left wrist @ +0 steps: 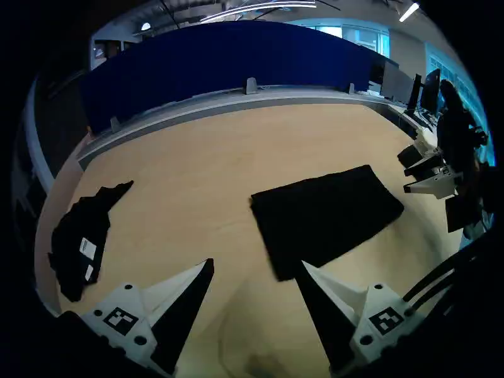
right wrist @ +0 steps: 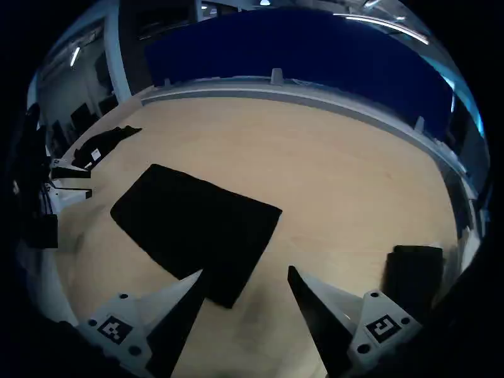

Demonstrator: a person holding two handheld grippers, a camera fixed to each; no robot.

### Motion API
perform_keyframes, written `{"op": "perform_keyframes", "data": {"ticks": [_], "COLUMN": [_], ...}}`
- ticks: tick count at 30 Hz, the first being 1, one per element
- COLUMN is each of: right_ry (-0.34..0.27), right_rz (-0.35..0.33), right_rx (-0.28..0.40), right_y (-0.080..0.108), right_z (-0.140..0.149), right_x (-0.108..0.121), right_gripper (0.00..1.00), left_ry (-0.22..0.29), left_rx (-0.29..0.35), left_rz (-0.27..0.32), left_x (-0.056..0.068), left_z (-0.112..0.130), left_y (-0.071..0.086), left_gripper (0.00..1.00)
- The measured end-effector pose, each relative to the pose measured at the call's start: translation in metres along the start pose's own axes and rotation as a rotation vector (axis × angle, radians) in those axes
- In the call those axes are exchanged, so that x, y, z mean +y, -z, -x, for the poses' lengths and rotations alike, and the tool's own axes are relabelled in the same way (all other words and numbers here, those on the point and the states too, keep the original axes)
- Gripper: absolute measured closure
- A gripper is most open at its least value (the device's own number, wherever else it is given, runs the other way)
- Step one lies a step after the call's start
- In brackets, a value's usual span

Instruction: Fold towel

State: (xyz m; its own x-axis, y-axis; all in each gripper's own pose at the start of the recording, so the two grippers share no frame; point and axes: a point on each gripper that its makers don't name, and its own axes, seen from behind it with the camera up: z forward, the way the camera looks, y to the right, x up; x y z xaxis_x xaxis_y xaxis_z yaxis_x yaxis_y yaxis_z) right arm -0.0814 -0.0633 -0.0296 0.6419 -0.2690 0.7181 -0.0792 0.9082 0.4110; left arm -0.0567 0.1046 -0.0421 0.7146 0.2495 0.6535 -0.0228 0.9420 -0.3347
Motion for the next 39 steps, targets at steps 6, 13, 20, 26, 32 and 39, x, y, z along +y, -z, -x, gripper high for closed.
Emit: {"op": "perform_keyframes", "data": {"ticks": [6, 13, 20, 26, 32, 39], "right_ry": [0.034, 0.101, 0.143, 0.151, 0.179, 0.204], "right_rz": [-0.027, -0.077, -0.095, -0.096, -0.092, -0.09], "right_rx": [-0.015, -0.057, -0.087, -0.098, -0.118, -0.141], "right_y": [0.003, 0.007, 0.006, 0.002, -0.003, -0.007], "right_z": [0.008, 0.027, 0.04, 0.044, 0.05, 0.057], "right_x": [-0.01, -0.027, -0.033, -0.033, -0.031, -0.029], "right_gripper": [0.06, 0.06, 0.06, 0.07, 0.13, 0.31], "left_ry": [0.05, 0.084, 0.106, 0.115, 0.126, 0.144], "left_rx": [-0.012, -0.022, -0.027, -0.031, -0.037, -0.05], "left_rz": [-0.035, -0.071, -0.094, -0.109, -0.126, -0.148], "left_x": [-0.008, -0.015, -0.02, -0.023, -0.026, -0.031], "left_z": [0.023, 0.045, 0.06, 0.069, 0.081, 0.097], "left_y": [0.021, 0.042, 0.059, 0.071, 0.087, 0.1], "left_gripper": [0.07, 0.07, 0.07, 0.07, 0.07, 0.07]}}
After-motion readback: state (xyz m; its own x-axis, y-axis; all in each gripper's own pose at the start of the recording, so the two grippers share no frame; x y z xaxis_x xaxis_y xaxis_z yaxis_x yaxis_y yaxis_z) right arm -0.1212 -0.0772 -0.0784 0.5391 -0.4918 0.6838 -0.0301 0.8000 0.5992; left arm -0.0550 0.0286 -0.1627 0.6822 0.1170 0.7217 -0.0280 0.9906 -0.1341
